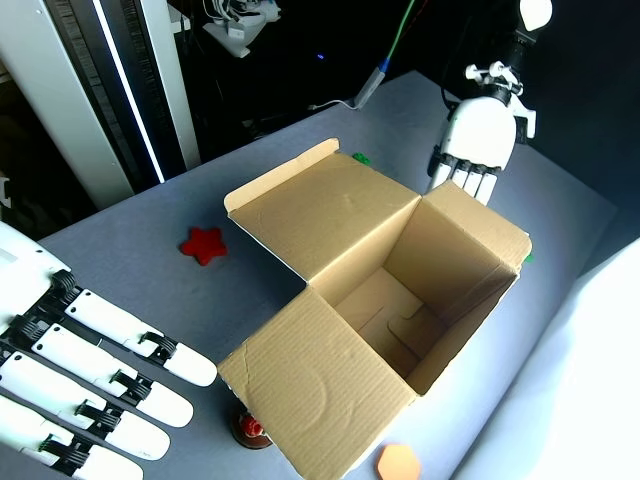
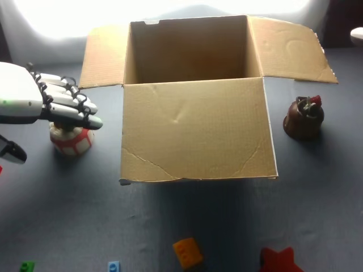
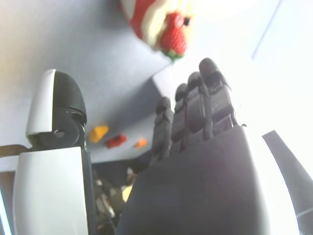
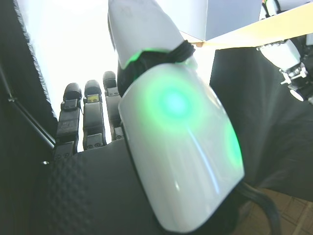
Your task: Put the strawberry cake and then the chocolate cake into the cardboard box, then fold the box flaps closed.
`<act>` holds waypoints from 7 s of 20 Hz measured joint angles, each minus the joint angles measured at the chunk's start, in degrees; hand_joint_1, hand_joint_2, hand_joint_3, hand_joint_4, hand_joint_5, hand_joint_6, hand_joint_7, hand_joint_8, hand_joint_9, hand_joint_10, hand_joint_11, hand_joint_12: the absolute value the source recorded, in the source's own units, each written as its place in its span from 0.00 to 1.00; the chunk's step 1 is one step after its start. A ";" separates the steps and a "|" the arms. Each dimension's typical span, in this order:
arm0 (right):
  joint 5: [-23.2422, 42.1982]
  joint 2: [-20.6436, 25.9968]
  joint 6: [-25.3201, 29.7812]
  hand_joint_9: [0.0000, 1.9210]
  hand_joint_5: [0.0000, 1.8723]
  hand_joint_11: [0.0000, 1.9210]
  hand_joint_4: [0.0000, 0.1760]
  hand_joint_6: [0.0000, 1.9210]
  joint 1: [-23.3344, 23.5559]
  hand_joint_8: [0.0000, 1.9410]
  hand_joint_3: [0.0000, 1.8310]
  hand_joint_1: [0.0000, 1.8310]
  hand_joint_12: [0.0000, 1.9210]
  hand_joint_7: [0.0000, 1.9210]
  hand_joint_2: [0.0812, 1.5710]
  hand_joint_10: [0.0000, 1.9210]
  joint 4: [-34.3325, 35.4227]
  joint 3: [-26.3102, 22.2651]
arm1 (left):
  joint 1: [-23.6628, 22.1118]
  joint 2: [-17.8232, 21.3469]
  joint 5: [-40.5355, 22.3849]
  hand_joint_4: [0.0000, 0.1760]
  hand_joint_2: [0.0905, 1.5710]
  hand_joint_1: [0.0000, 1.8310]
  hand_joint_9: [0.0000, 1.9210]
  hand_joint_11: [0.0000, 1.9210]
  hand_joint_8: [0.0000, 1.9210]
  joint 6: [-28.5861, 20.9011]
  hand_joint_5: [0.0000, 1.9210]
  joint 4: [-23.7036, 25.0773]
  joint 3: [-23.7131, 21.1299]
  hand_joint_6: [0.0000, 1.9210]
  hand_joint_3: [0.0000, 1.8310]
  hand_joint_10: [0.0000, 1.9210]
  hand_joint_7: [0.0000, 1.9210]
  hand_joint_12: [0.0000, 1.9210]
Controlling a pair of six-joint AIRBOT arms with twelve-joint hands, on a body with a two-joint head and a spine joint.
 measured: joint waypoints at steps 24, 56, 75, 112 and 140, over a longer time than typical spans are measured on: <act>-0.33 -0.17 -0.04 0.02 0.02 0.00 0.21 0.00 0.24 0.00 0.00 0.64 0.10 0.03 0.68 0.00 -0.04 -0.46 | 1.42 -13.60 3.50 0.44 0.62 0.64 0.04 0.00 0.00 -0.46 0.07 1.57 13.42 0.00 0.00 0.00 0.04 0.28; -0.42 -0.11 -0.39 0.02 0.03 0.00 0.11 0.00 0.55 0.00 0.00 0.61 0.08 0.04 0.68 0.00 -0.02 -1.22 | -0.59 -5.99 0.11 0.00 0.89 0.67 0.25 0.18 0.90 -1.88 0.21 3.39 8.90 0.96 0.00 0.95 0.24 1.00; -0.37 0.13 -0.57 0.03 0.04 0.00 0.13 0.00 0.55 0.00 0.00 0.62 0.11 0.05 0.67 0.00 -0.02 -1.22 | -23.96 8.28 -5.01 0.00 0.89 0.67 0.25 0.17 0.92 -12.07 0.21 27.36 -5.97 0.95 0.00 0.97 0.22 1.00; 0.17 0.00 -2.03 0.00 0.02 0.00 0.15 0.00 0.52 0.00 0.00 0.58 0.00 0.01 0.68 0.00 0.00 -1.62 | -36.30 -19.02 -10.32 0.00 0.88 0.68 0.26 0.17 0.90 -15.78 0.22 41.11 3.50 0.92 0.00 0.97 0.24 1.00; -3.26 -18.05 -2.60 0.02 0.03 0.00 0.17 0.00 -4.50 0.00 0.00 0.57 0.10 0.04 0.68 0.00 29.46 17.70 | -41.70 -14.58 -11.67 0.04 0.82 0.00 0.12 0.00 0.00 -16.41 0.10 46.58 4.26 0.00 0.01 0.00 0.10 0.37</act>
